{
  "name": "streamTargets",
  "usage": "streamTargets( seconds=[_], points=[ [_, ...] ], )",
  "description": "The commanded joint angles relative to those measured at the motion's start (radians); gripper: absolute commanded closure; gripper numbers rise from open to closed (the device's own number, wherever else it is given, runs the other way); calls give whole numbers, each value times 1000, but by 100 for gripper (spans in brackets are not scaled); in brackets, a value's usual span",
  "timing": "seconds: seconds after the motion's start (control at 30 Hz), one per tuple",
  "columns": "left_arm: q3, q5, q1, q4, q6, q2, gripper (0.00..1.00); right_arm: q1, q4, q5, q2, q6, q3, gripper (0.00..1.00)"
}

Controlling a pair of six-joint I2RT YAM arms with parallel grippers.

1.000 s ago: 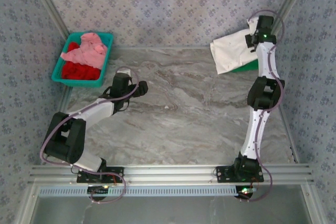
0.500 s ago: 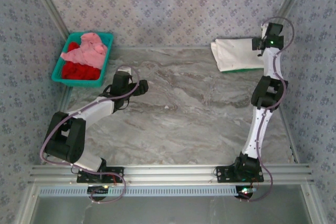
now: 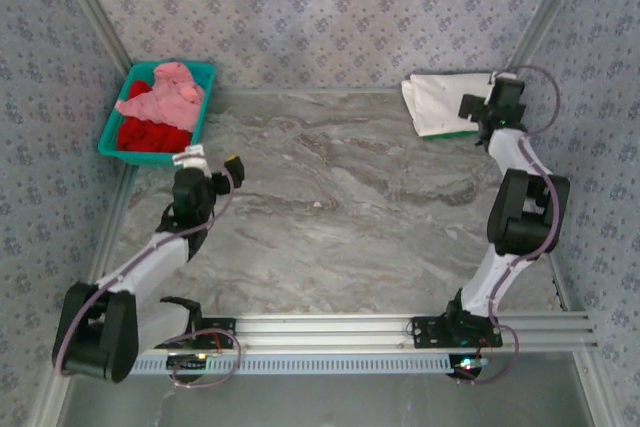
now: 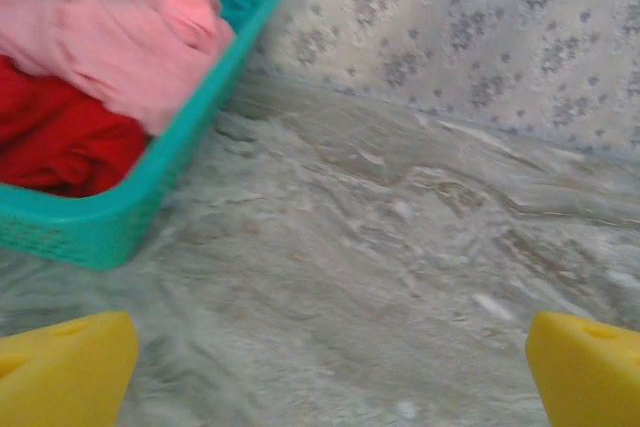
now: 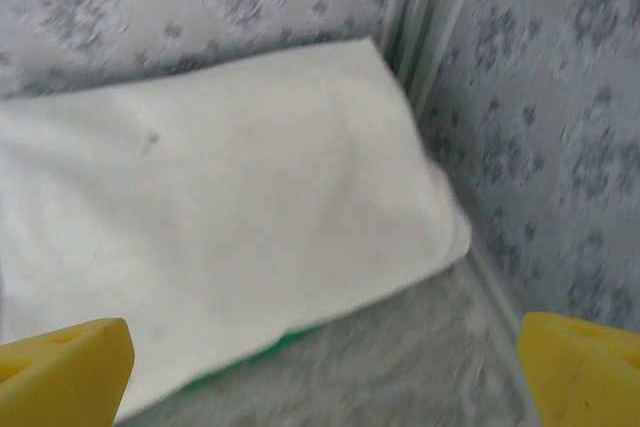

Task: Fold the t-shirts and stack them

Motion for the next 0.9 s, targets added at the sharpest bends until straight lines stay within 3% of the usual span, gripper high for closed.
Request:
streamTargets(
  seconds=[0.0,0.07,0.13,0.17,0.3,0.33,0.4,0.53,0.6,0.67,0.73,0.8,0.87],
  points=[
    [-62,-171,16,116,126,-52,0,64,93,65,-145,97,-159,0],
    [-85,-208,31,109,201,-62,0,123,152,125,-221,137,-289,0],
    [-149,-214,63,203,253,-55,0,209,244,193,-275,132,-420,0],
    [-172,-193,90,245,262,-44,0,257,280,232,-291,80,-470,0],
    [-183,-117,213,250,197,25,0,526,405,580,-348,-141,-650,0],
    [-185,-98,233,269,179,53,0,550,430,587,-358,-172,-691,0],
    [-190,-70,256,330,163,118,0,536,415,562,-356,-143,-725,0],
    [-150,15,263,416,188,255,0,363,403,398,-345,50,-775,0],
    [-145,24,263,458,196,308,0,313,411,344,-340,50,-775,0],
    [-152,49,263,545,205,385,0,308,594,307,-322,-64,-827,0],
    [-175,125,246,649,258,445,0,297,675,238,-314,-69,-873,0],
    [-180,141,194,645,331,437,0,280,728,196,-310,-91,-902,0],
    [-160,143,168,621,371,445,0,222,816,58,-315,-73,-960,0]
  ],
)
